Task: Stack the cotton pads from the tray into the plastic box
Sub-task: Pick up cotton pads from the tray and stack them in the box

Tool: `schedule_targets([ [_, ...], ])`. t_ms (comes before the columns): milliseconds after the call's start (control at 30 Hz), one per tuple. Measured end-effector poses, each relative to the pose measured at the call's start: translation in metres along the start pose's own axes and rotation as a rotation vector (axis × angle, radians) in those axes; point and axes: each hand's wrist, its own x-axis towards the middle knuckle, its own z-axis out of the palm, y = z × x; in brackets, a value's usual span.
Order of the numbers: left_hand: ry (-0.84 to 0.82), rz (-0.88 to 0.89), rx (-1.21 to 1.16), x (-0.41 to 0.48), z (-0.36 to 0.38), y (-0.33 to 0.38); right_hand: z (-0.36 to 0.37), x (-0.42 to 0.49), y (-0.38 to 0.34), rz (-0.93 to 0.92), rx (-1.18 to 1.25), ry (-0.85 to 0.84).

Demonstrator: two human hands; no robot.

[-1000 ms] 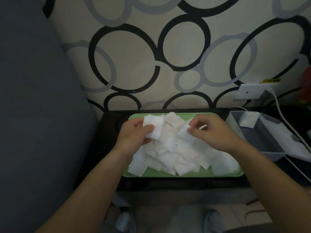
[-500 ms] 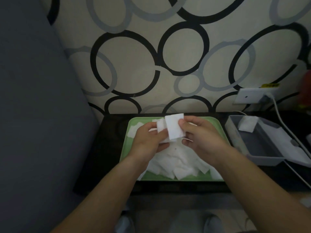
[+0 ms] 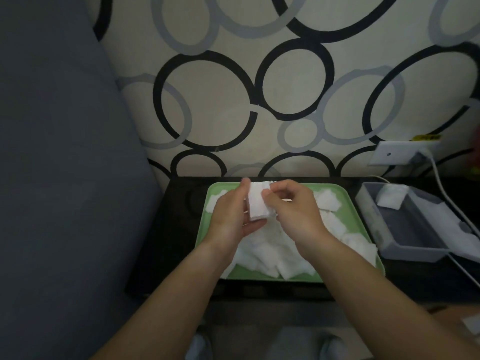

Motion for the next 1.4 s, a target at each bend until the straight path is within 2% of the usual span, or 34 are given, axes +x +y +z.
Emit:
schedule_targets([
  [133,0.061,0.074,0.13,0.006,-0.019,-0.002,0.005,0.002,0.004,-0.009,-0.072,-0.023],
  [200,0.127,0.068,0.128,0.013,-0.03,-0.001,-0.003,0.008,0.009,-0.097,-0.245,-0.075],
  [267,0.169,0.062,0.102,0.018,-0.041,0.002,-0.013,0.013,0.016,-0.21,-0.492,-0.218],
  [367,0.188,0.062,0.093,0.024,-0.053,0.003,-0.018,0.014,0.023,-0.256,-0.778,-0.393],
  [467,0.179,0.065,0.107,0.026,-0.057,0.002,-0.018,0.016,0.025,-0.283,-0.881,-0.419],
  [767,0.152,0.063,0.134,0.026,-0.053,0.002,-0.024,0.017,0.025,-0.252,-0.717,-0.377],
  [1000,0.146,0.058,0.135,0.026,-0.05,0.002,-0.019,0.018,0.023,-0.261,-0.862,-0.394],
  [1167,0.15,0.062,0.131,0.028,-0.051,0.0,-0.019,0.019,0.022,-0.296,-0.857,-0.339],
  [1267,0.145,0.076,0.143,0.027,-0.05,0.0,-0.023,0.02,0.017,-0.282,-0.72,-0.197],
  [1333,0.136,0.084,0.161,0.025,-0.047,0.0,-0.028,0.02,0.01,-0.197,-0.504,-0.119],
  [1400,0.118,0.082,0.176,0.023,-0.044,0.0,-0.033,0.018,0.003,-0.094,-0.232,-0.122],
])
